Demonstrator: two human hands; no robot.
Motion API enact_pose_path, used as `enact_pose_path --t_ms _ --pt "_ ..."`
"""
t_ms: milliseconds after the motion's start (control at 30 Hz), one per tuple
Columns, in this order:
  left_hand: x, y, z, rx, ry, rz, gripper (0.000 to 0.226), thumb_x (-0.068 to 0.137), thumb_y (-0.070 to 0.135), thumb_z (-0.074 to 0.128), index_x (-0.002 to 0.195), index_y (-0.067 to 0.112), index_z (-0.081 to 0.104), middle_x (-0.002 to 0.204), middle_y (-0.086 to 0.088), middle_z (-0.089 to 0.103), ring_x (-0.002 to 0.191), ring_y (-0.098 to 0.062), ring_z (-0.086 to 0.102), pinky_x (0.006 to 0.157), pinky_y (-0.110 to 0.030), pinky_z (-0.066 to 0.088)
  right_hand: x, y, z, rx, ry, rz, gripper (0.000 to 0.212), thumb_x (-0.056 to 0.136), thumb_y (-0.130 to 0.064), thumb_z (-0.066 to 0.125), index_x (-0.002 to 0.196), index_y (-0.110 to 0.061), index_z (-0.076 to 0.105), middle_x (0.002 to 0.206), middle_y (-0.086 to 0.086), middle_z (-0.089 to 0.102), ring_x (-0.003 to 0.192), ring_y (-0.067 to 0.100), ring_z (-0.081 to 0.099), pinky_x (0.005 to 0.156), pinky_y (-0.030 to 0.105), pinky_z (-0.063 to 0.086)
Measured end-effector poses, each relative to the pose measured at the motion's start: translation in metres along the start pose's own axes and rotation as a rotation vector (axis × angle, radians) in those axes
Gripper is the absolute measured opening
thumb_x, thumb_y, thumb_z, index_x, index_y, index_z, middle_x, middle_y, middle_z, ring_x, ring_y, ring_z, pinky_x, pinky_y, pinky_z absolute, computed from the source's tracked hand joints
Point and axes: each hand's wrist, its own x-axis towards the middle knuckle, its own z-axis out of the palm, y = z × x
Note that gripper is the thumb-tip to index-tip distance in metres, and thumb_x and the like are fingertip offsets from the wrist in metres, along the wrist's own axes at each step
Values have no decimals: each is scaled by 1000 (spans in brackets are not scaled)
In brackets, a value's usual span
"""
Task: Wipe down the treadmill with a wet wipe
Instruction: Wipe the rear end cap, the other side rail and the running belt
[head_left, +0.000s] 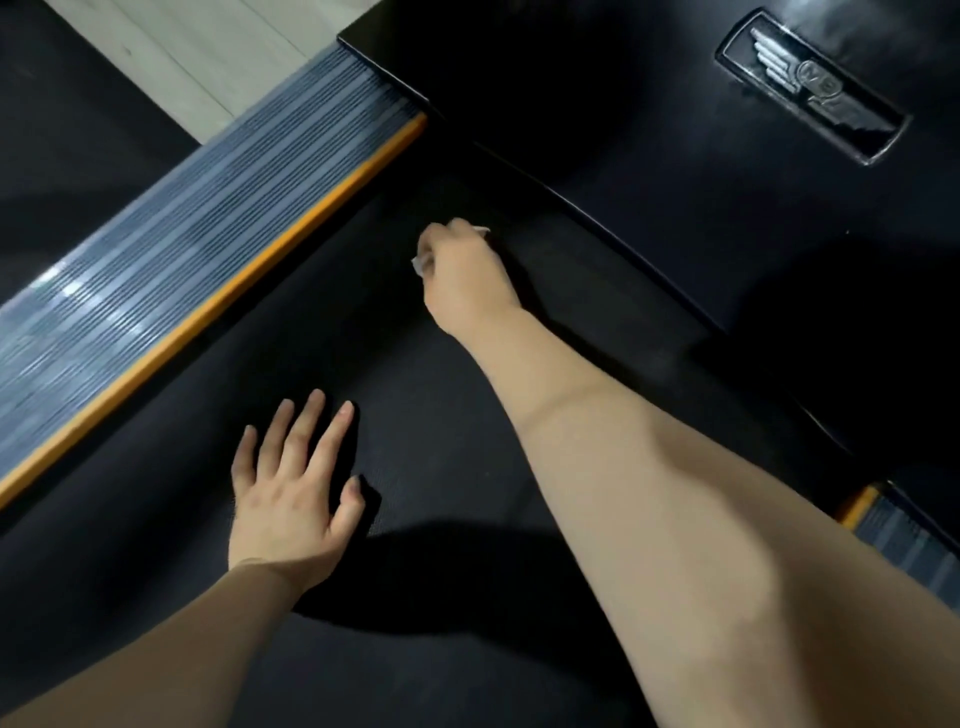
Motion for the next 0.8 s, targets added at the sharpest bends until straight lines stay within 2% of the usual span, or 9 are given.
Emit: enact_pose_path --t_ms 67,167,300,400,467,567,633,700,800 --pt "-1 0 -1 10 -1 -12 69 87 46 36 154 25 33 161 -7 29 150 -31 20 120 -53 9 -10 9 -5 -34 -51 -12 21 87 -3 54 106 -8 61 114 11 55 102 28 57 87 36 49" --pt "0 0 -4 10 -26 -24 69 87 46 36 153 27 34 161 -5 29 150 -29 20 120 -52 9 -76 66 -21 -110 8 35 25 78 0 50 93 -15 64 99 6 59 105 28 54 91 31 43" --pt "0 3 -5 9 -61 -47 70 86 47 35 153 29 32 161 -4 29 151 -28 19 120 -55 12 -203 145 -42 -269 161 425 29 79 -8 32 88 -11 60 93 16 60 88 36 59 71 37 50" --pt "1 2 -3 23 -80 -40 70 87 47 33 155 29 28 162 -3 26 152 -27 16 121 -56 10 -252 160 -45 -266 168 761 22 89 -5 38 98 3 56 105 25 58 95 41 53 61 38 43" --pt "0 1 0 16 -64 -41 71 87 47 33 155 30 27 163 -3 25 152 -27 15 121 -56 11 -249 154 -33 -193 277 846 28 84 -4 32 86 10 56 89 32 56 84 45 54 59 42 46" --pt "0 1 4 8 -41 -39 71 87 48 32 155 31 26 163 -2 24 152 -25 13 122 -54 8 -175 121 -6 -114 479 810 39 80 -14 33 91 5 65 91 26 64 88 42 61 81 44 50" --pt "0 -2 6 7 -28 -26 71 88 48 31 156 30 26 163 -2 23 152 -25 12 122 -51 4 -111 71 14 -109 350 527 38 80 -15 34 96 -9 68 97 14 67 97 34 62 95 36 44" --pt "0 -2 7 8 -20 -21 70 88 49 31 156 30 26 163 -2 23 152 -25 11 122 -50 2 -70 16 31 -17 155 208 26 80 -3 44 89 -17 63 100 9 63 105 31 59 96 37 45" --pt "0 0 6 -17 -13 -18 70 88 49 30 155 32 25 164 -1 22 152 -24 9 122 -49 1 -71 -6 26 90 86 107 26 79 3 49 86 -19 58 112 6 58 102 29 59 85 39 49"
